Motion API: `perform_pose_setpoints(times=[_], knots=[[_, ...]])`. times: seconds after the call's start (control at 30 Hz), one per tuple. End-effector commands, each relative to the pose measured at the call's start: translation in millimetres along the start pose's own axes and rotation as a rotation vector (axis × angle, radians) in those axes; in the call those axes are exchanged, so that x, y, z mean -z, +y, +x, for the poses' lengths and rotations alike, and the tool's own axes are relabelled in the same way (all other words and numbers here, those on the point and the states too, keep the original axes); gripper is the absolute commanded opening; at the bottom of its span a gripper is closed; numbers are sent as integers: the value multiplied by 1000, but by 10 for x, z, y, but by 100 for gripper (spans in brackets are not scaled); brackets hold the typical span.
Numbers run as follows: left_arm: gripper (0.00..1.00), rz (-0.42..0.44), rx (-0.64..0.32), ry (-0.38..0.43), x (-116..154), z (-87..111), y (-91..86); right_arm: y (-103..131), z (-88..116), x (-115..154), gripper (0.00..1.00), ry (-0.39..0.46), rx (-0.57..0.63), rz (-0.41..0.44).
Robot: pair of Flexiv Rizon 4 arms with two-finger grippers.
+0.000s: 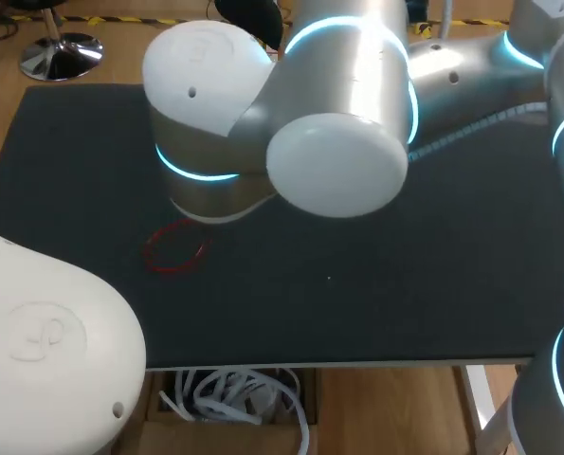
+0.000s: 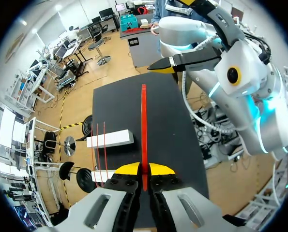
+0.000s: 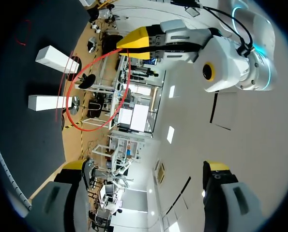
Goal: Grab the tape and strap the tape.
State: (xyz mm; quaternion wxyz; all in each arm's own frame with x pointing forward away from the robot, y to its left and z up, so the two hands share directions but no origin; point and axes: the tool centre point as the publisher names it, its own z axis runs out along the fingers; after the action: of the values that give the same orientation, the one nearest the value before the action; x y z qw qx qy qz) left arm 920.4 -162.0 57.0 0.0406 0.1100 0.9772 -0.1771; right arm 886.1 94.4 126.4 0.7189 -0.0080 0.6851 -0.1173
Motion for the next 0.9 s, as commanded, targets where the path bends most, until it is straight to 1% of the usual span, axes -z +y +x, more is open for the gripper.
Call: perform_pose_setpoints(times=[0.03,0.1,0.17,0.3,0.33,0.37,0.43,0.53,0.63,0.73,0.77,0.87,0.9], knots=[[0,-17,21,20,-29,27,134,-44,1,1,100,-1,4,-7],[0,-35,45,45,-76,78,232,-44,1,1,100,-1,4,-7],[0,-42,97,76,-183,155,398,-44,1,1,100,-1,4,-7],[0,-92,158,140,-412,336,763,-44,1,1,100,-1,4,-7],[0,-98,169,164,-479,386,864,-44,1,1,100,-1,4,-7],[0,-109,180,171,-553,446,973,-44,1,1,100,-1,4,-7],[0,-108,204,210,-703,562,1184,-44,1,1,100,-1,4,-7],[0,-110,230,235,-884,727,1482,-44,1,1,100,-1,4,-7],[0,-111,285,235,-1041,904,1792,-44,1,1,100,-1,4,-7],[0,-131,318,252,-1147,1076,2106,-44,1,1,100,-1,4,-7],[0,-150,329,275,-1175,1131,2212,-44,1,1,100,-1,4,-7],[0,-190,366,313,-1215,1299,2557,-44,1,1,100,-1,4,-7],[0,-196,390,310,-1215,1361,2684,-44,1,1,100,-1,4,-7]])
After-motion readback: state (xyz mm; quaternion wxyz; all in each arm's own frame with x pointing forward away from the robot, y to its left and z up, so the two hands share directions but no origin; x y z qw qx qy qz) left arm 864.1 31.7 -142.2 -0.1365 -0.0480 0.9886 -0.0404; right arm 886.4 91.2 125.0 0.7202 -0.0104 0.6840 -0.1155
